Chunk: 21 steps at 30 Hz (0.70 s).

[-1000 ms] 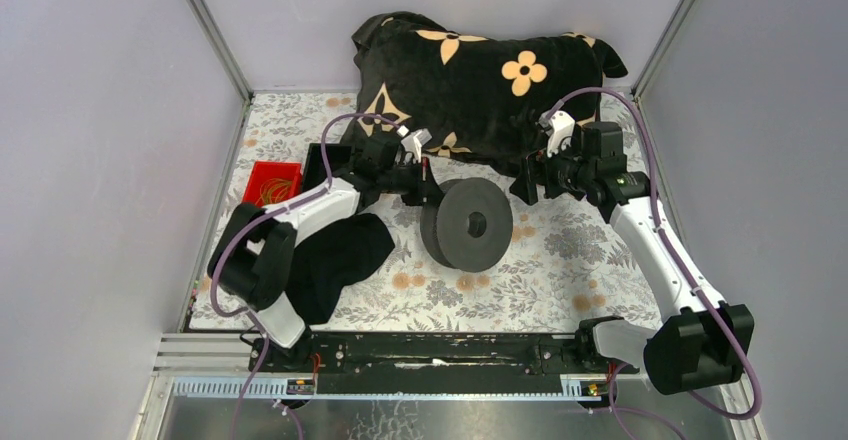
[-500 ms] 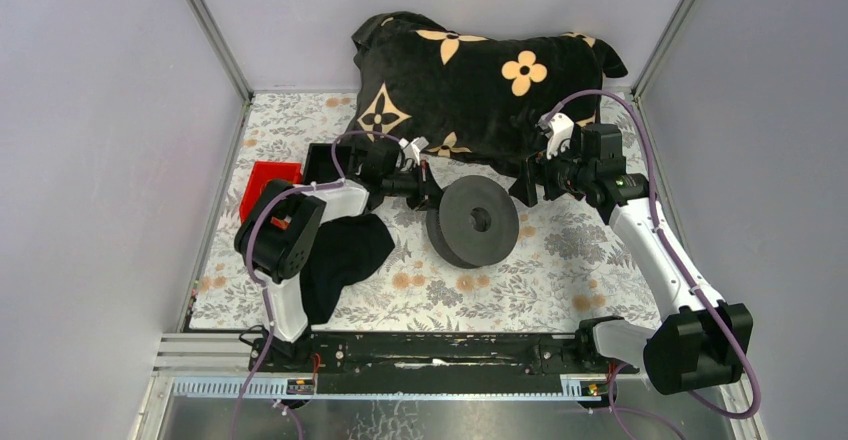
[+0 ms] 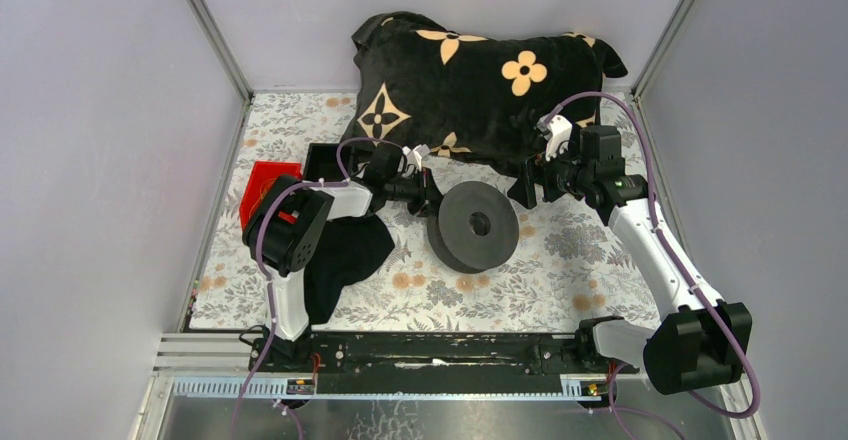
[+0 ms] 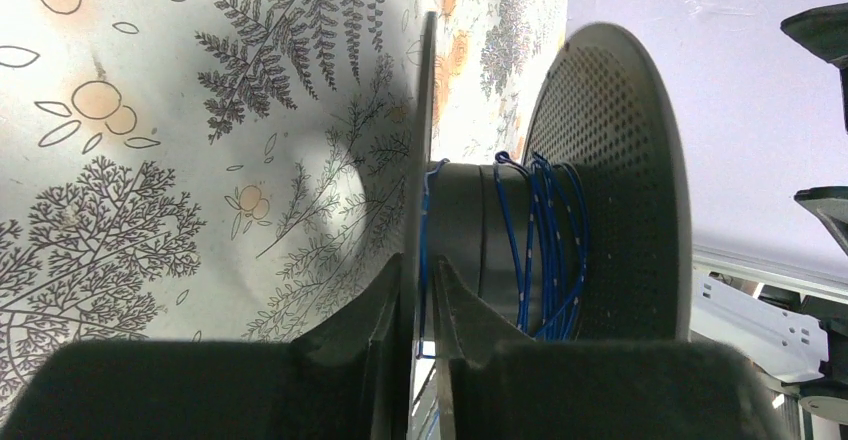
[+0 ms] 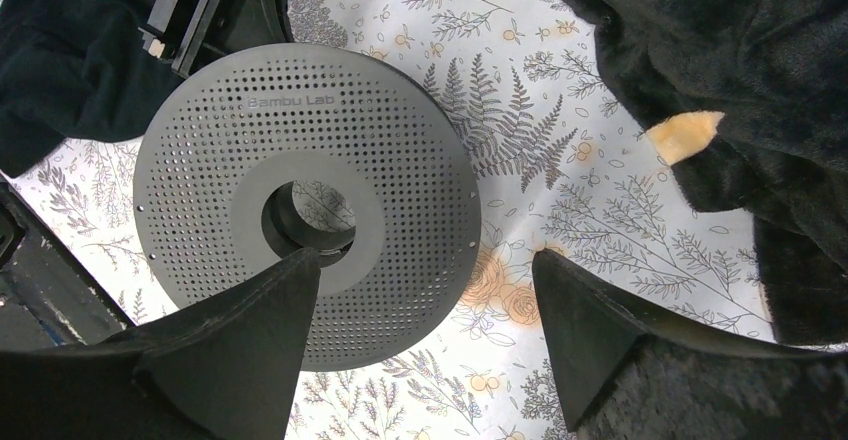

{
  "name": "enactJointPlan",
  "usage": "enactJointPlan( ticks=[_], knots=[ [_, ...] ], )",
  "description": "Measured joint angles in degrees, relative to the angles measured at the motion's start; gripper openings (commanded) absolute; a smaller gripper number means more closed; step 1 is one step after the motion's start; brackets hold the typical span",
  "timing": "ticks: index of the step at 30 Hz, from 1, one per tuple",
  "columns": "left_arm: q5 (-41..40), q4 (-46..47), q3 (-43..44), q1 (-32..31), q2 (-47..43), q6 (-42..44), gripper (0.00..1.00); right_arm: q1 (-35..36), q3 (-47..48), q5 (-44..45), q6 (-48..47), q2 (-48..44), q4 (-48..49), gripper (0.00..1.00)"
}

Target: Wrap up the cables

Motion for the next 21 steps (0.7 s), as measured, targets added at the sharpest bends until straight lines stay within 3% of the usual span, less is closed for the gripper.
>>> enactJointPlan(
  ticks=[10,21],
  knots=[
    [1.0,-0.2,0.0,0.4,0.3,0.6,0.35,0.0,-0.3,-0.3,-0.2,0.0,0.0,0.85],
    [1.4,-0.6,0.0,1.6,0.3,2.5,0.39,0.0,-0.6,-1.4,-0.2,0.0,0.0,0.86]
  ],
)
